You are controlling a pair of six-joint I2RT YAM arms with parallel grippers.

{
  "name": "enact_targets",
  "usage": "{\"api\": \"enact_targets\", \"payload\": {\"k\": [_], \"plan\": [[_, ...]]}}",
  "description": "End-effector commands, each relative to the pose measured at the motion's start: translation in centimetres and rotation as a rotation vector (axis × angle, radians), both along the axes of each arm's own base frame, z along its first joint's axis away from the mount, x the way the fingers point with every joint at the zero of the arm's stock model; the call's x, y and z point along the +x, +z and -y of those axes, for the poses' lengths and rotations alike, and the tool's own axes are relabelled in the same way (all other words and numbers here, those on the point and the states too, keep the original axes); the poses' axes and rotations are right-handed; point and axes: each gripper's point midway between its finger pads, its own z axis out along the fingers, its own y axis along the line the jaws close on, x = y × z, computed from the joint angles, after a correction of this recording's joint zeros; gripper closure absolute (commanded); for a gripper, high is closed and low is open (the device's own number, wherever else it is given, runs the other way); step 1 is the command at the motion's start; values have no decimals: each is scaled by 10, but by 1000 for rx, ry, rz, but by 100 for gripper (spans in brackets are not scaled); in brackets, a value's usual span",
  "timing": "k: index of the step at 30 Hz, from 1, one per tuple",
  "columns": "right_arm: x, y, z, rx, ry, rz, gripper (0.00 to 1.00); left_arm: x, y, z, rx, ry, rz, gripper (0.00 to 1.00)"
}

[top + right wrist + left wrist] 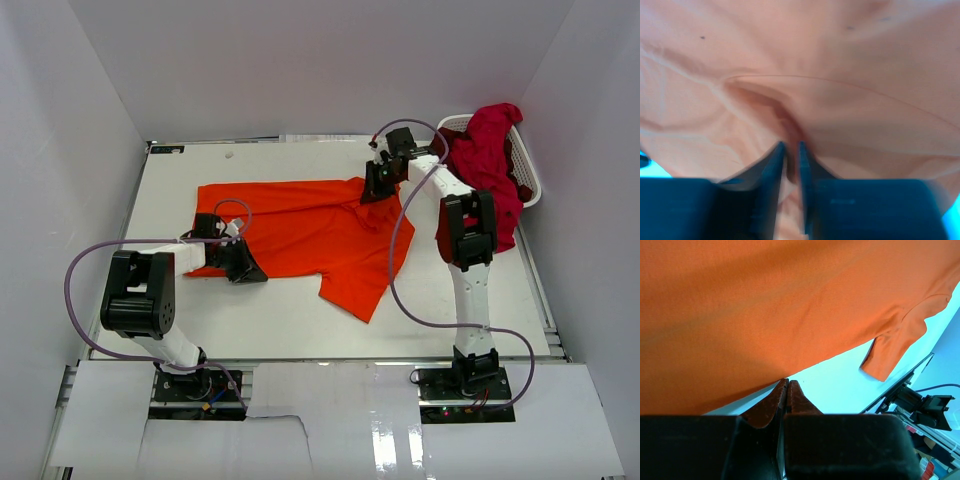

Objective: Fold and stack the t-shirts
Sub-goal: Grap the side of the flattened tshirt closest away from the robot with both arms

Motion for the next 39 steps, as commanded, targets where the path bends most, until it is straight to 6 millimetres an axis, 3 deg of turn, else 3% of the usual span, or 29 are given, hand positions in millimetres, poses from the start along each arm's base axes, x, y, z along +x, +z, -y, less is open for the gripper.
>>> {"api": "enact_targets", "payload": {"k": [1,4,7,16,19,23,24,26,29,30,32,33,34,35,36,37,38,39], "plan": [[11,5,-7,147,-8,-51,71,1,13,6,-23,-28,45,87],[21,1,0,144,-29,-41,51,1,13,7,-23,-31,44,87],[33,9,10,85,-61,29,43,-1,12,8,-23,-35,42,87],[37,63,30,-60,-63,271,43,3,14,10,-21,-36,47,87],[30,81,25,-112,-19,353,43,6,18,12,-23,-39,56,87],[6,90,3,-222,124,493,43,20,32,14,-23,-42,86,87],[-1,100,-1,-241,146,532,43,24,36,15,-23,-43,96,87],[-16,89,-8,-315,188,558,43,33,44,16,-23,-42,111,86],[-31,83,-7,-423,216,589,47,62,68,20,-35,-39,175,85],[-31,89,-9,-423,213,621,48,68,66,22,-39,-41,163,84],[-45,79,-14,-415,266,624,51,95,87,29,-78,-45,209,82],[-45,90,-18,-387,270,672,51,104,79,33,-93,-48,182,82],[-49,90,-19,-384,286,687,51,126,96,39,-118,-48,221,82],[-56,82,-18,-406,315,693,51,135,101,45,-149,-67,223,82],[-53,96,-21,-402,302,758,50,144,84,51,-160,-72,175,82],[-54,98,-21,-415,302,781,51,155,83,56,-171,-77,171,81],[-57,93,-21,-446,324,796,51,175,102,64,-200,-93,199,82],[-57,94,-20,-461,322,806,52,185,101,71,-214,-108,191,82]]}}
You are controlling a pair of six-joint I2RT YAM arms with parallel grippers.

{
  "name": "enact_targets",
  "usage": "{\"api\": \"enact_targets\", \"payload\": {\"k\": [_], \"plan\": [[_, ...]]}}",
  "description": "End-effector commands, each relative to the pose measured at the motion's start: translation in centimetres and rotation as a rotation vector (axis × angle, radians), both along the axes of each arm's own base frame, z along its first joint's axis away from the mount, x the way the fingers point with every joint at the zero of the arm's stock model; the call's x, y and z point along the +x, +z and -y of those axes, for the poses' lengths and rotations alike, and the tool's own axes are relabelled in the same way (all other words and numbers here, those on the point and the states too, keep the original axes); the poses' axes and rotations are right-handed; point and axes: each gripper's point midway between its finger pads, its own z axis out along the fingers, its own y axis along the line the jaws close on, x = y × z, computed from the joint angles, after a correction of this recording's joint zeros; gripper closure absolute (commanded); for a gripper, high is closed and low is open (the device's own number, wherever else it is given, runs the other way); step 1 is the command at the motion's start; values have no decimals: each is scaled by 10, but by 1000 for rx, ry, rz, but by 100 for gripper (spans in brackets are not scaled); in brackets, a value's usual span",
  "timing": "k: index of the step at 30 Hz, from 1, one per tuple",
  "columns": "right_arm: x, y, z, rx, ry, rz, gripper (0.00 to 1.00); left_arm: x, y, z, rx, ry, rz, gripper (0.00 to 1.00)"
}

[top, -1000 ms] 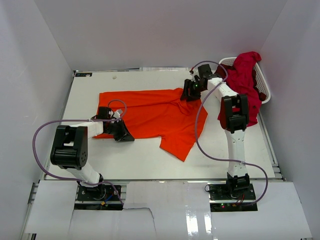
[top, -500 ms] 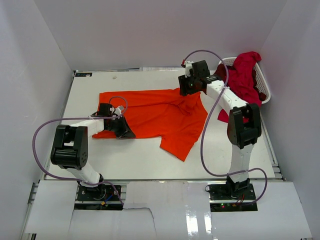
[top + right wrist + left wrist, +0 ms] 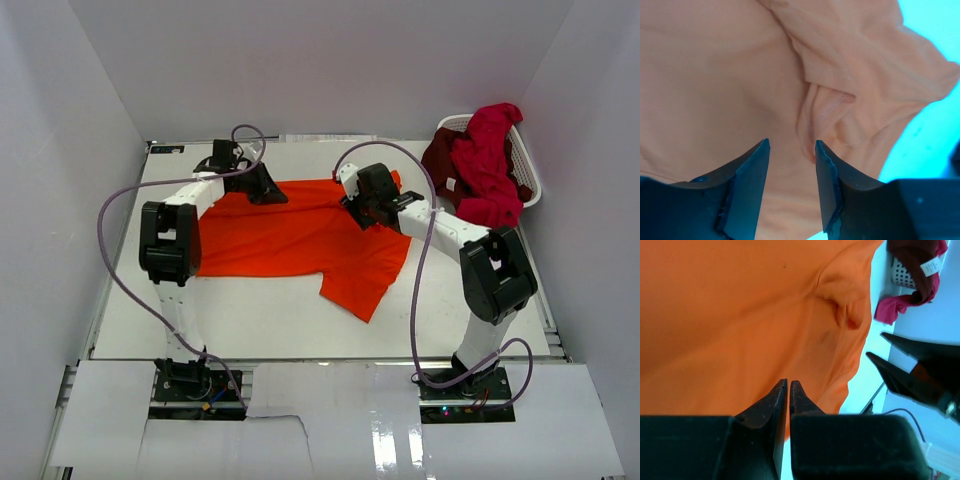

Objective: Fold and stack the t-shirts
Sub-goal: Grap the side of the flattened tshirt closest away from the robot with both arms

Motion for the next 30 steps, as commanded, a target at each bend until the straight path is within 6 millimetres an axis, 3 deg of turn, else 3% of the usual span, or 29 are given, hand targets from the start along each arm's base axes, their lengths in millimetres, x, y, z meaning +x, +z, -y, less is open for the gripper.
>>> {"api": "enact_targets", "payload": {"k": [1,2,3,4,5,8,14,19,23,30], "plan": [[23,49,-9,1,23,222,54,22,-15,33,-79,-80,-88,82],[26,53,-10,-11,22,234,55,42,10,44,-110,-103,-46,83],[27,48,-10,-28,22,226,59,47,8,54,-128,-123,-54,83],[26,46,-13,-38,25,223,60,54,-13,59,-138,-125,-98,83],[27,47,-14,-51,28,236,60,66,2,66,-163,-124,-71,83],[25,48,-23,-79,50,274,59,77,-1,80,-192,-138,-76,83],[21,38,-34,-179,112,324,57,73,-18,100,-251,-165,-133,83],[23,29,-41,-203,140,310,58,78,-11,110,-270,-168,-107,82],[30,10,-42,-255,136,289,60,85,-7,117,-294,-164,-100,82],[39,-10,-41,-313,123,279,63,92,-33,122,-330,-146,-140,82]]}}
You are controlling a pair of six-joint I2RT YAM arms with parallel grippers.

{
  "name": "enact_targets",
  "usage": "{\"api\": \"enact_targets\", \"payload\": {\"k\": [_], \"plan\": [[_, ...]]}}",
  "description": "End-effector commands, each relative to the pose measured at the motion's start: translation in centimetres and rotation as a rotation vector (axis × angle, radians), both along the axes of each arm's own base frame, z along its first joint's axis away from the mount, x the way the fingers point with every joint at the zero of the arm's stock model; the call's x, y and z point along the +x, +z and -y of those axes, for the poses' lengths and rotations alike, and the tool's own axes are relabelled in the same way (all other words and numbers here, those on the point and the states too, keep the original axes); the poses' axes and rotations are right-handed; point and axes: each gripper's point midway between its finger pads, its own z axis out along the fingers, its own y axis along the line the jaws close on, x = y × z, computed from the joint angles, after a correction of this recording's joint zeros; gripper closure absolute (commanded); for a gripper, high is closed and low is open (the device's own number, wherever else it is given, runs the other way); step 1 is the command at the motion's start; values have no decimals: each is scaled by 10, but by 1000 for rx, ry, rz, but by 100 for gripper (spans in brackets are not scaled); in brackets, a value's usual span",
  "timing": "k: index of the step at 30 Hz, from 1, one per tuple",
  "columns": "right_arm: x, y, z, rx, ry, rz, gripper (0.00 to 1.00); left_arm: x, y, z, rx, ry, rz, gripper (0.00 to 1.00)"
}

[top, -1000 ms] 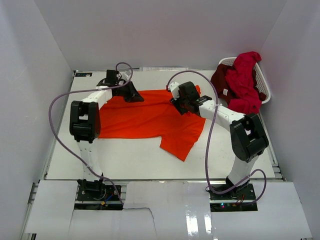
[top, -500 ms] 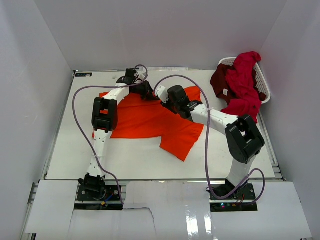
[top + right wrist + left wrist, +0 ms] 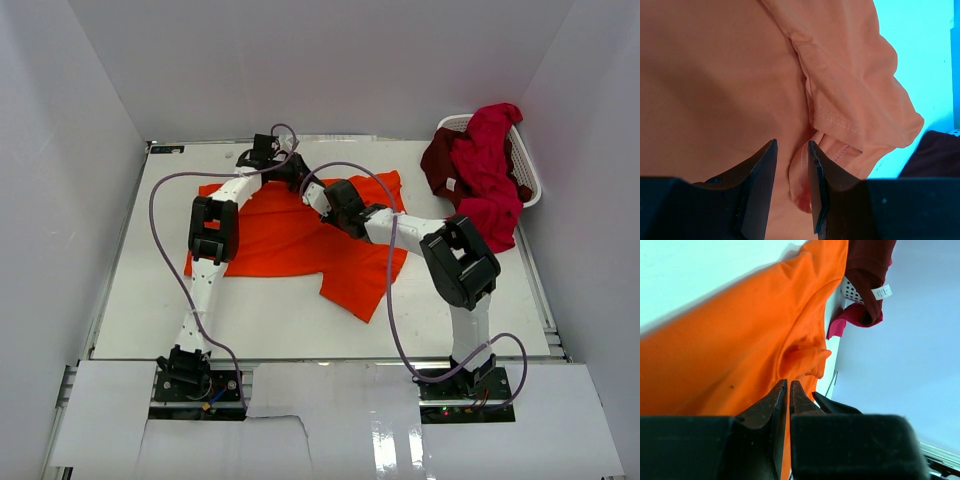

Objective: Fold and stack the t-shirts
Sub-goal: Grap the side of the flattened tshirt closest away from the robot with both arms

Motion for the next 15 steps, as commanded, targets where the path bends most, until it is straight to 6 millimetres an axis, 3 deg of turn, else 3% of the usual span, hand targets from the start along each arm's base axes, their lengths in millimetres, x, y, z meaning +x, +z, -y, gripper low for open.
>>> {"api": "enact_targets", "payload": {"k": [1,15], "plan": [[18,18,-7,-1,-17,74,63,3,-2,10,-48,-12,-3,82],[40,1,-4,-91,-80,113,64,-4,-34,10,-56,-8,-58,83]]}}
